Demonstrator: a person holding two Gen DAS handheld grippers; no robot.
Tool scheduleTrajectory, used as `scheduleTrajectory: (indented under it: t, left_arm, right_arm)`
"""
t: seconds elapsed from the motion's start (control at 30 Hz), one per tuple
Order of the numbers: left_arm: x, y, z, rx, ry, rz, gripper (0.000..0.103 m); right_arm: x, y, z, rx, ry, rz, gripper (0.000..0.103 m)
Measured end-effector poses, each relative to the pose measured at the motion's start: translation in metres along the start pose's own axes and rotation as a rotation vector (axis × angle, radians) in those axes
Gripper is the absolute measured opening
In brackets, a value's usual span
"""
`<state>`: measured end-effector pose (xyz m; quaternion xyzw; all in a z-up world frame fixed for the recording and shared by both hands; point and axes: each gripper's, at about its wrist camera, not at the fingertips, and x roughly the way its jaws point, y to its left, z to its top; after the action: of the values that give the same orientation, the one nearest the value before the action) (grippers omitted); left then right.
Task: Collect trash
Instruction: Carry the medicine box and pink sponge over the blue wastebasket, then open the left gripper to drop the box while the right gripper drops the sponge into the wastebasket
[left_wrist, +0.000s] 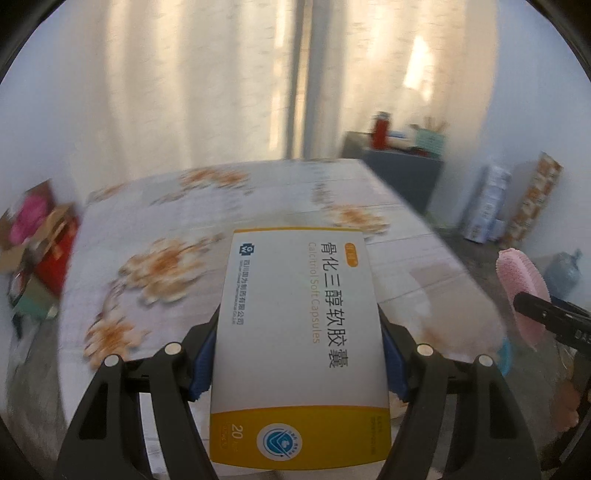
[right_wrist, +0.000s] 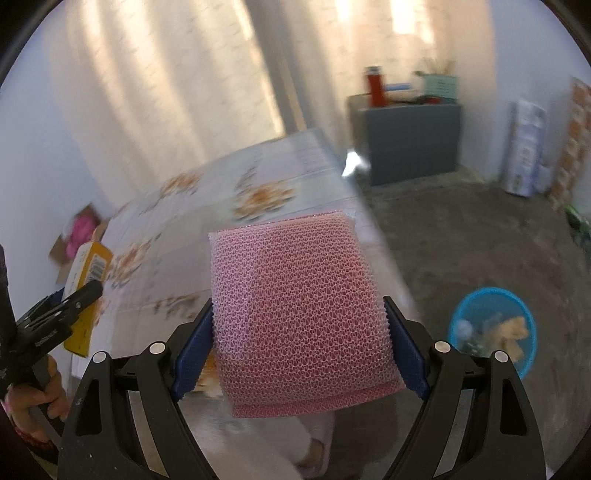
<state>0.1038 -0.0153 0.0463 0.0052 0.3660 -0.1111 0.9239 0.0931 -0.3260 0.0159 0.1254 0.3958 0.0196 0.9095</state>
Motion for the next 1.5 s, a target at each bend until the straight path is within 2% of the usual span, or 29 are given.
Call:
scheduleTrajectory:
  t: [0.2,0.3,0.43,0.57,0.73,0.83,1.0,1.2,1.33,1.43,1.5]
  left_arm:
    - [0.003,-0.069,0.020,0.103,0.019,-0.172,0.070]
    - [0.007,-0.114,0.026,0.147,0.058,-0.277,0.070]
    - [0.013,-0.173,0.026,0.220,0.110,-0.378,0.070]
    - [0.029,-0.237,0.018,0.297,0.179,-0.474,0.070]
    - [0.080,-0.313,-0.003,0.304,0.345,-0.565,0.070]
    - [0.120,-0.351,-0.020,0.286,0.457,-0.572,0.070]
    - [0.196,-0.403,-0.051,0.273,0.603,-0.514,0.070]
    - [0.270,-0.451,-0.077,0.258,0.690,-0.473,0.070]
    - [0.312,-0.464,-0.088,0.224,0.712,-0.442,0.070]
    - [0.340,-0.468,-0.099,0.200,0.738,-0.421,0.071]
    - [0.358,-0.471,-0.110,0.174,0.765,-0.422,0.085]
  right_arm:
    - [-0.037,-0.092,-0.017,0.175,-0.058,-0.116,0.080]
    - [-0.050,-0.139,-0.031,0.272,-0.069,-0.171,0.080]
    - [-0.063,-0.199,-0.057,0.404,-0.078,-0.228,0.080]
    - [-0.063,-0.239,-0.080,0.502,-0.068,-0.233,0.080]
    - [-0.039,-0.284,-0.105,0.637,-0.021,-0.185,0.080]
    - [-0.020,-0.309,-0.115,0.706,0.009,-0.151,0.080]
    - [0.015,-0.342,-0.116,0.793,0.061,-0.107,0.080]
    - [0.061,-0.378,-0.114,0.845,0.132,-0.121,0.080]
    - [0.085,-0.393,-0.110,0.840,0.172,-0.155,0.080]
    - [0.096,-0.398,-0.105,0.818,0.159,-0.181,0.082]
    - [0.105,-0.404,-0.105,0.809,0.151,-0.183,0.083]
